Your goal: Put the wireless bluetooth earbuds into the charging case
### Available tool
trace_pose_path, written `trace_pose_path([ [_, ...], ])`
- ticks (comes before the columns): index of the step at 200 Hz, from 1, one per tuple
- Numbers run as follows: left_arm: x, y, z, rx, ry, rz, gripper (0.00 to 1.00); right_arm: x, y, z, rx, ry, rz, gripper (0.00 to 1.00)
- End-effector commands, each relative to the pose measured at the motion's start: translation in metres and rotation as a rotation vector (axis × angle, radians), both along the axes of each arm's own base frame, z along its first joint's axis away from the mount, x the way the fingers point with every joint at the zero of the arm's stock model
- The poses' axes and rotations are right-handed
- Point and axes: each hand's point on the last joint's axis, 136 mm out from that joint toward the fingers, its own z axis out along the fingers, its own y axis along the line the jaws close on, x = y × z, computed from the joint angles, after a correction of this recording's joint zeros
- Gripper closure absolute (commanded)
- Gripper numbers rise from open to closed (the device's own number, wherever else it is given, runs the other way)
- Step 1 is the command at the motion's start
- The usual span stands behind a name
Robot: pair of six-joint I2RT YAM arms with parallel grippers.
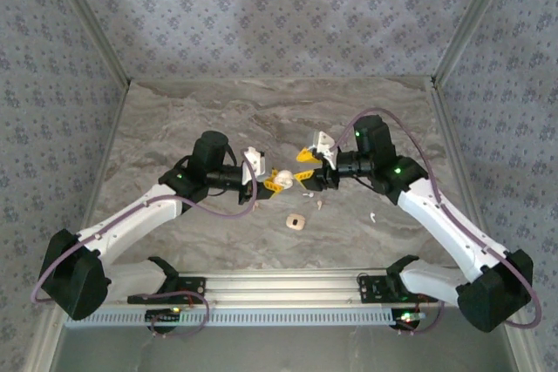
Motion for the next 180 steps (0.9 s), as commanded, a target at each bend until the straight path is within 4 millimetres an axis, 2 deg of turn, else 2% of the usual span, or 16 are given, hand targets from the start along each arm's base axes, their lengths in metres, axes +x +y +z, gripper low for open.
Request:
trace_pose_path([
  [1, -0.001, -0.001, 0.009, -0.046, -0.020, -0.005, 0.84, 0.002, 0.004, 0.008, 0.029, 0.021, -0.012, 0.49],
  [24, 0.012, 0.004, 0.004, -0.094, -0.001, 0.058, 0.85, 0.018, -0.004, 0.002, 0.011, 0.085, -0.142, 0.48],
  [45, 0.020, 0.010, -0.002, -0.130, 0.020, 0.101, 0.85, 0.032, -0.018, -0.013, -0.015, 0.213, -0.289, 0.46],
  [64, 0.023, 0.011, -0.007, -0.142, 0.043, 0.117, 0.85, 0.035, -0.026, -0.024, -0.025, 0.317, -0.356, 0.46],
  [82, 0.023, 0.010, -0.011, -0.151, 0.064, 0.117, 0.85, 0.022, -0.015, -0.021, 0.014, 0.351, -0.277, 0.45],
  [107, 0.022, 0.007, -0.009, -0.171, 0.080, 0.101, 0.85, 0.008, 0.002, -0.018, 0.034, 0.313, -0.163, 0.41],
  [152, 0.017, 0.006, -0.003, -0.187, 0.085, 0.063, 0.85, -0.001, 0.021, -0.010, 0.055, 0.272, 0.000, 0.41],
  [180, 0.014, 0.005, 0.001, -0.190, 0.086, 0.045, 0.85, 0.000, 0.027, -0.008, 0.059, 0.256, 0.050, 0.45],
])
